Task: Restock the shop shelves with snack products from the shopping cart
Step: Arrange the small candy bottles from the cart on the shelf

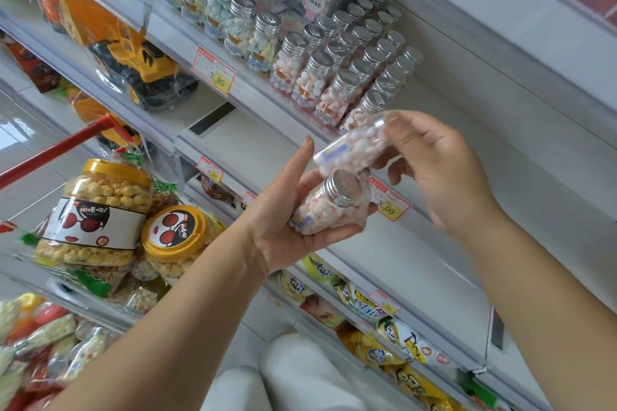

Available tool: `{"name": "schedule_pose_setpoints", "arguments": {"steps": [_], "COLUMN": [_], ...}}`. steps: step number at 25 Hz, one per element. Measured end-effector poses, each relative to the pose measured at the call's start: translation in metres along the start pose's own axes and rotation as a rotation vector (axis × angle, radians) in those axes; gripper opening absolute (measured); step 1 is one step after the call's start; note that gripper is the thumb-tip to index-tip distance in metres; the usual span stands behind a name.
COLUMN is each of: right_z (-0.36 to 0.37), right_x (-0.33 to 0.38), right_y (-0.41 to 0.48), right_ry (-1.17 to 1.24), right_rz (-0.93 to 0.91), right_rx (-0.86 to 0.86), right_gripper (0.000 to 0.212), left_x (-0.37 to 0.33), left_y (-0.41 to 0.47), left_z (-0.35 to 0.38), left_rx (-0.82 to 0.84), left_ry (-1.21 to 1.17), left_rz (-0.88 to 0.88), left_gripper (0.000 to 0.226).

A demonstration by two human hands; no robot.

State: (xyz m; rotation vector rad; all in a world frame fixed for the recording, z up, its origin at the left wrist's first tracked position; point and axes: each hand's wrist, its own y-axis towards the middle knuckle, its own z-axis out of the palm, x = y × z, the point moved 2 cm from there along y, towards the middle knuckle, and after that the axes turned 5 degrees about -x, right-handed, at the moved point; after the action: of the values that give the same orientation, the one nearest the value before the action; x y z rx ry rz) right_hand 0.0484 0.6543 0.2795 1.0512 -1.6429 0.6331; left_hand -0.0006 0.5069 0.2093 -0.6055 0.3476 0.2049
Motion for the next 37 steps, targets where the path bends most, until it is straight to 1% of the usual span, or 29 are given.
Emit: {"name": "schedule_pose_setpoints", "arguments": {"steps": [2,3,5,7,8,10,12,14,15,17,18,19,21,24,28,32,34,37], "right_z": [-0.021,-0.033,-0.06,-0.083,-0.092,-0.105,-0.109,-0.105,-0.103,-0.097,-0.093,-0.09,-0.084,-0.083,-0.092,-0.097,-0.1,-0.099], "right_x": [0.001,0.0,-0.008,-0.023,-0.028,-0.034,-0.033,-0.03,-0.032,-0.038,-0.041,-0.046,-0.053,-0.049,-0.046,-0.046,-0.048,-0.049], "right_y": [0.006,0.009,0.018,0.032,0.039,0.051,0.058,0.056,0.053,0.041,0.035,0.031,0.03,0.045,0.073,0.11,0.129,0.156], "right_ry": [0.095,0.057,-0.215,-0.487,-0.569,-0.638,-0.654,-0.6,-0.53,-0.388,-0.344,-0.303,-0.185,-0.063,-0.088,-0.034,-0.007,-0.019], "right_rz": [0.039,0.031,-0.033,-0.056,-0.032,0.017,0.04,0.067,0.084,0.148,0.205,0.267,0.356,0.411,0.451,0.499,0.487,0.452], "right_rx": [-0.073,-0.096,-0.096,-0.033,-0.001,0.059,0.108,0.11,0.039,-0.216,-0.315,-0.365,-0.377,-0.341,-0.281,-0.319,-0.325,-0.318], "right_gripper": [0.041,0.035,0.011,0.02,0.025,0.033,0.039,0.04,0.038,0.023,0.02,0.025,0.033,0.019,0.013,0.01,0.01,0.015], "left_x": [0.0,0.0,-0.001,-0.002,-0.002,-0.002,-0.002,-0.003,-0.004,-0.006,-0.006,-0.006,-0.007,-0.008,-0.009,-0.008,-0.008,-0.007], "left_y": [0.0,0.0,0.001,0.002,0.004,0.006,0.008,0.009,0.009,0.008,0.008,0.008,0.007,0.006,0.003,0.004,0.004,0.005], "left_z": [-0.003,-0.006,-0.012,-0.016,-0.018,-0.018,-0.017,-0.016,-0.016,-0.017,-0.018,-0.02,-0.023,-0.026,-0.03,-0.037,-0.04,-0.045], "left_rx": [-0.01,-0.023,-0.048,-0.058,-0.06,-0.057,-0.05,-0.043,-0.044,-0.047,-0.045,-0.045,-0.048,-0.06,-0.069,-0.1,-0.113,-0.12], "left_ry": [-0.036,-0.047,-0.054,-0.067,-0.077,-0.085,-0.08,-0.084,-0.089,-0.103,-0.111,-0.116,-0.122,-0.137,-0.175,-0.205,-0.227,-0.238], "left_rz": [-0.008,-0.006,0.003,0.007,0.006,0.001,-0.001,0.002,0.004,0.007,0.006,0.005,0.007,0.033,0.057,0.082,0.09,0.106], "left_gripper": [0.067,0.064,0.055,0.05,0.049,0.05,0.05,0.051,0.05,0.047,0.046,0.045,0.045,0.046,0.044,0.044,0.042,0.047]}}
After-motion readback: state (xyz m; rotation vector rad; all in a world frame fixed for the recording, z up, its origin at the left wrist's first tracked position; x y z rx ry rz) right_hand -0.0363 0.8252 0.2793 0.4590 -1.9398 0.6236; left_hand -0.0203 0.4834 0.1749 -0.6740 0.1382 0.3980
